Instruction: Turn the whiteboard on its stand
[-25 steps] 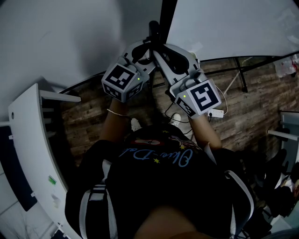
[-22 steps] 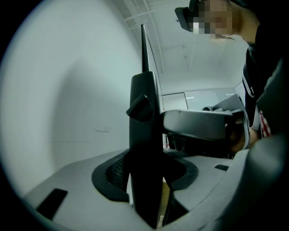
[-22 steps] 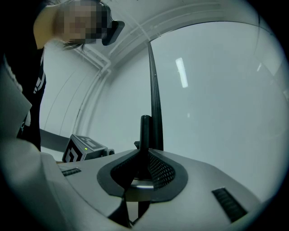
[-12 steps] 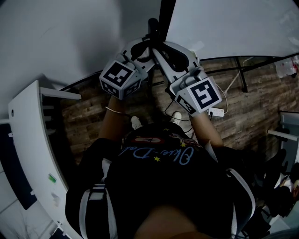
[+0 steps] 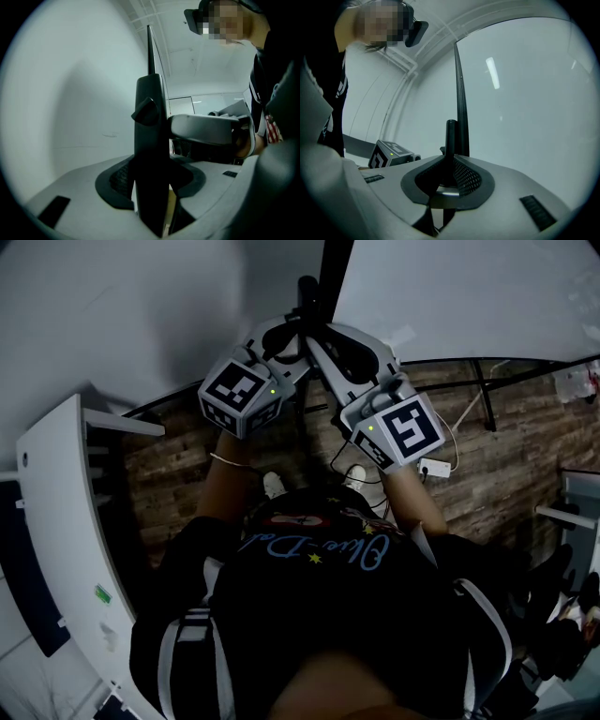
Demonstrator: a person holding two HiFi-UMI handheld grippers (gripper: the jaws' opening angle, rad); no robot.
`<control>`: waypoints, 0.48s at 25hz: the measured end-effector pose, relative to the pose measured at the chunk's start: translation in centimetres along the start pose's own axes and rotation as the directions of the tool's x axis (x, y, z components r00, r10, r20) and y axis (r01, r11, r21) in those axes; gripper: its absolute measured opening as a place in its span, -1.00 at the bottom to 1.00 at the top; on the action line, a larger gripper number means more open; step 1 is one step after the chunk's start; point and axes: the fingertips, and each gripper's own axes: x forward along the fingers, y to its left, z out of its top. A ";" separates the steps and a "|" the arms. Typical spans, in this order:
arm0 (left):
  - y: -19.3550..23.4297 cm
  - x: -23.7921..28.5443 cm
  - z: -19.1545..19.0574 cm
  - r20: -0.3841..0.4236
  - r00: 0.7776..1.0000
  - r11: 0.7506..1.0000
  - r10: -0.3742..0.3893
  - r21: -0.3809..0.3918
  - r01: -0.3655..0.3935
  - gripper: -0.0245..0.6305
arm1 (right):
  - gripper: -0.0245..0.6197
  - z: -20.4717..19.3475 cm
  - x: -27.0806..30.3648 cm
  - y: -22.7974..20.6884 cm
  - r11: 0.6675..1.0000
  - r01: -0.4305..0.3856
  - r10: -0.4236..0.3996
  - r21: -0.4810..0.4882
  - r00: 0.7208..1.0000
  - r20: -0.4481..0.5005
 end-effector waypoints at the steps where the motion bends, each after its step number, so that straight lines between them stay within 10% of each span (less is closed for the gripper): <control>1: 0.0 0.0 0.0 0.001 1.000 1.000 0.000 0.000 0.000 -0.30 | -0.72 0.0 0.0 0.0 1.000 0.000 0.000 0.000 1.000 0.000; 12: -0.2 -0.1 0.3 0.000 1.000 1.000 -0.002 -0.002 0.002 -0.30 | -0.72 0.4 -0.1 0.2 1.000 -0.006 0.006 -0.006 1.000 0.005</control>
